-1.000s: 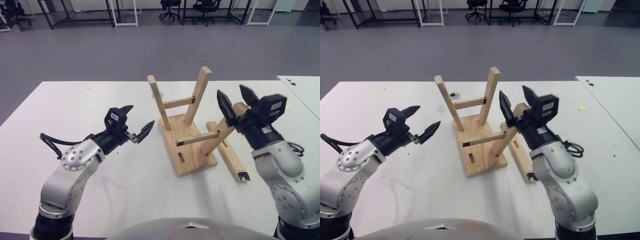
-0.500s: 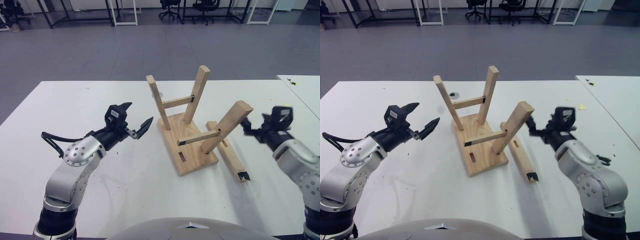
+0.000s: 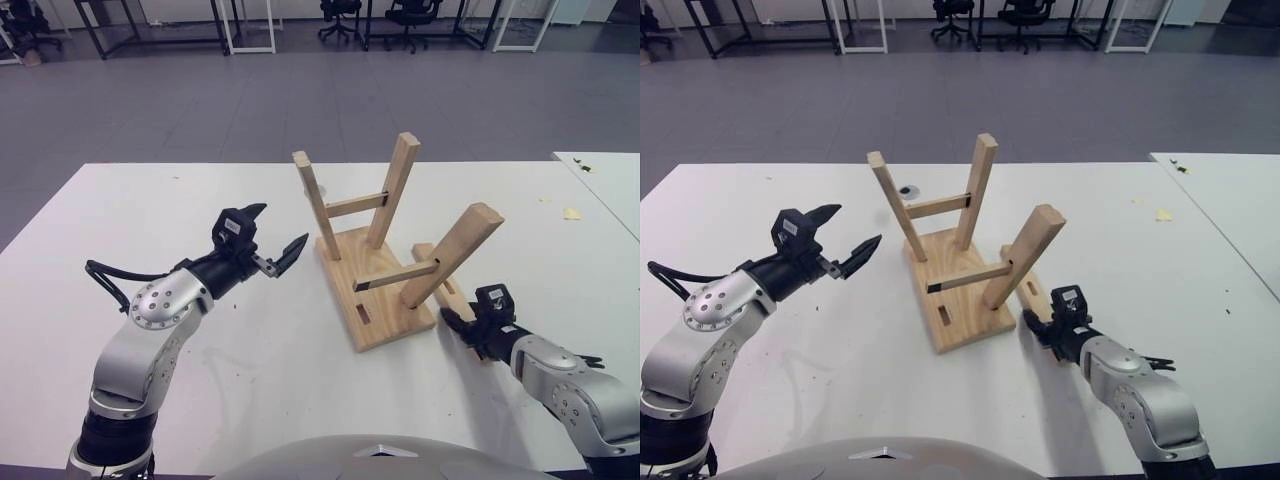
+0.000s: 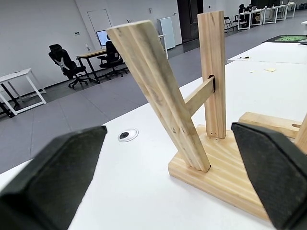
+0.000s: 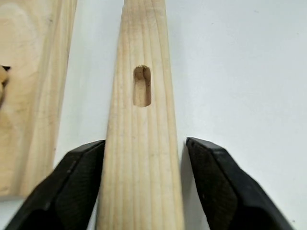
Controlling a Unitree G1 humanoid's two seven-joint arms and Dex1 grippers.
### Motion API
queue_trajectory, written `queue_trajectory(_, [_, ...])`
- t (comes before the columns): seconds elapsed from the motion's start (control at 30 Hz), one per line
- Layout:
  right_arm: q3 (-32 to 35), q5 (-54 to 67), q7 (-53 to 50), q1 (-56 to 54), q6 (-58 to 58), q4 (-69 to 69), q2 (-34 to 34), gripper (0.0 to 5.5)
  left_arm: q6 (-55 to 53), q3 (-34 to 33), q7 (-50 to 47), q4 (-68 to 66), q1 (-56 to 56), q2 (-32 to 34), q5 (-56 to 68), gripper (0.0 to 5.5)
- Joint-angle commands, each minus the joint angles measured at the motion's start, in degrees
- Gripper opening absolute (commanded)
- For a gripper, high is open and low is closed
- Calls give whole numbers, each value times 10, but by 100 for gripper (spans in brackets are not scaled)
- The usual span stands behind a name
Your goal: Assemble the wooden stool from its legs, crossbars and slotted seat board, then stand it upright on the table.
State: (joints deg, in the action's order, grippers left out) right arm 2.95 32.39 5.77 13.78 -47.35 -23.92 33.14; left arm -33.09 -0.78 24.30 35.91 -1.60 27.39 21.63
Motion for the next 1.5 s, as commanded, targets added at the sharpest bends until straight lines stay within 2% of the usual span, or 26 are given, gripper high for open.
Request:
queue_trajectory(0.03, [6,-25,14,-3,-18,27,5,219,-1,1,0,-4,-10,6,-9,478])
queue_trajectory(0.17, [99,-7,19,-94,33,19,-8,206,-44,-82,-18,-9,-91,-13,87,478])
queue_trajectory(0.23, [155,-25,35,-202,77,20,54,206,-86,-163,-98,-35,-234,-48,266,478])
queue_trajectory(0.27, [155,-47,56,-269,108,16,94,206,-95,-183,-135,-61,-311,-66,348,478])
queue_trajectory(0.3, [135,-62,84,-337,134,6,121,206,-101,-186,-161,-99,-378,-90,420,478])
queue_trajectory(0.37, [77,-82,130,-439,171,-14,130,206,-111,-176,-195,-174,-461,-132,504,478])
queue_trajectory(0.5, [-42,-84,190,-569,213,-37,45,206,-118,-165,-245,-302,-545,-187,577,478])
queue_trajectory(0.57, [-59,-77,207,-580,212,-47,28,206,-109,-171,-253,-317,-563,-192,594,478])
queue_trajectory(0.7, [-58,-86,222,-563,202,-57,26,206,-98,-187,-255,-295,-568,-181,624,408])
queue_trajectory(1.2, [-52,-113,242,-549,193,-62,23,206,-80,-176,-276,-282,-512,-179,614,172])
queue_trajectory(1.4, [-64,-135,253,-555,198,-47,19,206,-79,-166,-264,-275,-510,-167,595,108])
queue_trajectory(1.43, [-65,-137,254,-556,198,-44,18,245,-78,-165,-263,-274,-508,-166,590,107])
queue_trajectory(1.5, [-66,-142,253,-556,194,-41,16,276,-76,-162,-259,-270,-502,-159,577,103])
